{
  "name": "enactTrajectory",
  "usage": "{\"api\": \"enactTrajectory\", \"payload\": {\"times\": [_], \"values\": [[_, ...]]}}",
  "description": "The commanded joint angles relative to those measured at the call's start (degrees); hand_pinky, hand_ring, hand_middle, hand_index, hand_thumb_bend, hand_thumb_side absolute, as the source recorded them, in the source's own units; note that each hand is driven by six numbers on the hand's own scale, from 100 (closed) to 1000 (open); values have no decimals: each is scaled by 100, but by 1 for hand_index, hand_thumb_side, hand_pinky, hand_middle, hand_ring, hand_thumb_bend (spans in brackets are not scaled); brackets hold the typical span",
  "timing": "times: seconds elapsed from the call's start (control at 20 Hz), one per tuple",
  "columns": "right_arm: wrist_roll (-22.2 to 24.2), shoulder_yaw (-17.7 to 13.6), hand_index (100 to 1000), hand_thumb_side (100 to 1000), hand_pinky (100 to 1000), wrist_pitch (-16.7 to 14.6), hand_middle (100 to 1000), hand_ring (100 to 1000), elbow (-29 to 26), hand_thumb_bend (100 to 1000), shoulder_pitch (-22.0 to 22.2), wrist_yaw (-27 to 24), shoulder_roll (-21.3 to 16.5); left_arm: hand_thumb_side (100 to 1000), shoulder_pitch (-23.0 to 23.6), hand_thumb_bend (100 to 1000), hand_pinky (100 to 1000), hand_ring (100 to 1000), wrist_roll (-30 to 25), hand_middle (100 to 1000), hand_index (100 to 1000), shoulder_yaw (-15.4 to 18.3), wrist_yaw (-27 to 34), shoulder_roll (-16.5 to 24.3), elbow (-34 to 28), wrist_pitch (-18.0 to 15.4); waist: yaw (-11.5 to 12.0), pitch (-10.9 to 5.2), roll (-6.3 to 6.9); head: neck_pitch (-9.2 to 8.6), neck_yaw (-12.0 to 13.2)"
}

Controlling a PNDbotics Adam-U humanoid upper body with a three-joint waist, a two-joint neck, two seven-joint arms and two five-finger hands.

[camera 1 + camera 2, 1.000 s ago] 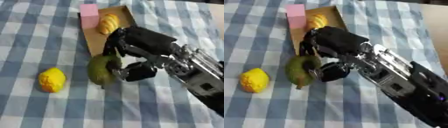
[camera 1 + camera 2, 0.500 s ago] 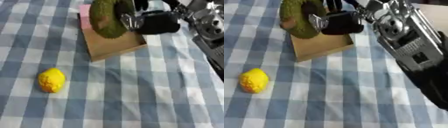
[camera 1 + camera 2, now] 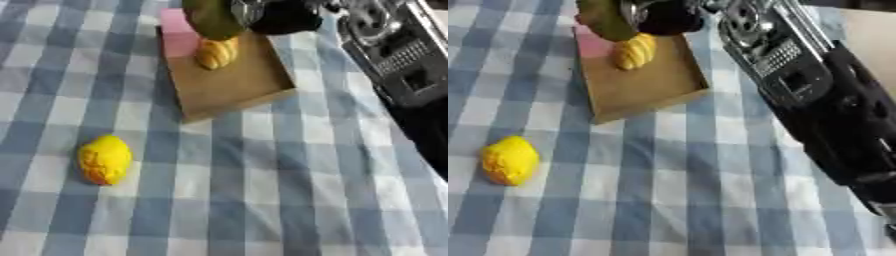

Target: Pick up objects on the table and place them in the box.

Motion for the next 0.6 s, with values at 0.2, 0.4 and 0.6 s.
{"api": "enactTrajectory", "payload": {"times": [0.2,0.4,0.6], "values": [[87,-21,548,159,384,-254,469,431,551,100,-97,211,44,747,-73,443,791,830,-17,759,848,23,-33,151,-121,-35,15,-108,60,8,-56],[92,-58,548,150,386,-365,469,433,763,100,-96,294,70,745,-75,429,790,830,-7,759,848,18,-76,181,-121,-60,9,-108,83,18,-93],[80,-90,676,124,505,-395,570,537,843,100,-88,355,75,744,-78,428,789,830,2,759,848,16,-80,183,-121,-65,-3,-110,97,19,-114]]}}
